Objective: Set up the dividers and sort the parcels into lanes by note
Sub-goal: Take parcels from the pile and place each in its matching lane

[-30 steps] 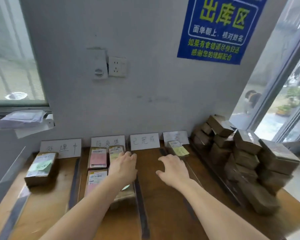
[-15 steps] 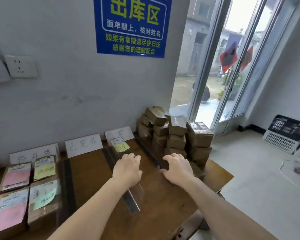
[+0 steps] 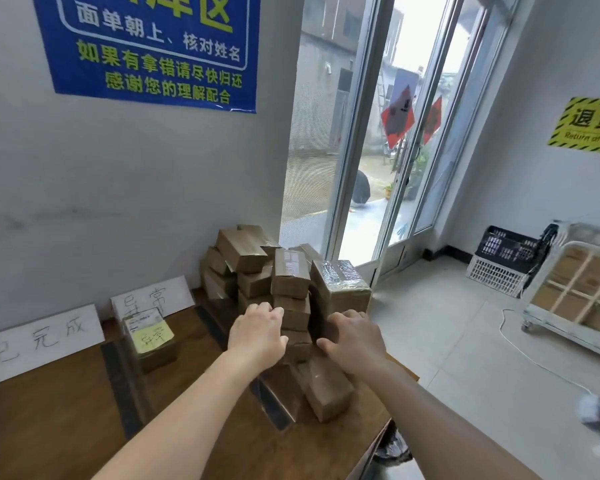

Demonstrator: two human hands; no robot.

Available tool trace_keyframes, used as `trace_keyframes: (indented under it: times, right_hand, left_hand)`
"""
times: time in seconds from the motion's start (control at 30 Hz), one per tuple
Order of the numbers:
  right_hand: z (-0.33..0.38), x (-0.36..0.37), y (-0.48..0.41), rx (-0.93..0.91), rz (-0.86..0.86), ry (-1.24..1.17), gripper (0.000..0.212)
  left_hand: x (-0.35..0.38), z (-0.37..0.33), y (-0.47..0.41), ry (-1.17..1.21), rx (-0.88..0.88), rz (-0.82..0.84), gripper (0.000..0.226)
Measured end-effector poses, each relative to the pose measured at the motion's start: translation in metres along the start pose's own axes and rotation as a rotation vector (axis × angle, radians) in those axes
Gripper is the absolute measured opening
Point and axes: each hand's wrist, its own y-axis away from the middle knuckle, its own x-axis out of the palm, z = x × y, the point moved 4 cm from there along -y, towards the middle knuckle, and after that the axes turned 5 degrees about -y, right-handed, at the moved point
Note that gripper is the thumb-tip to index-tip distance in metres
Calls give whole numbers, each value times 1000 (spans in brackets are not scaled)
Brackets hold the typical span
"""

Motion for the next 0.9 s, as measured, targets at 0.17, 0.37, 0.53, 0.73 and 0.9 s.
trace_keyframes:
  times: [0.17, 0.37, 0.53, 0.73, 0.9]
  right_hand:
    - [-26, -5, -61, 81, -93, 19, 67]
    - [-47, 0, -115, 163, -98, -39, 89]
    - [-61, 18, -143, 181, -32, -67, 99]
    - [-74, 23, -156, 129, -107, -135, 86]
    - [-87, 16, -152, 129, -211, -377, 89]
  left_hand:
    - [12, -8, -68, -5, -30, 10, 53]
    - [22, -14, -129, -59, -92, -24, 65]
    - [36, -20, -165, -66, -180, -3, 77]
    - [56, -21, -182, 50, -354, 4, 80]
    - [55, -20, -176, 257, -451, -188, 63]
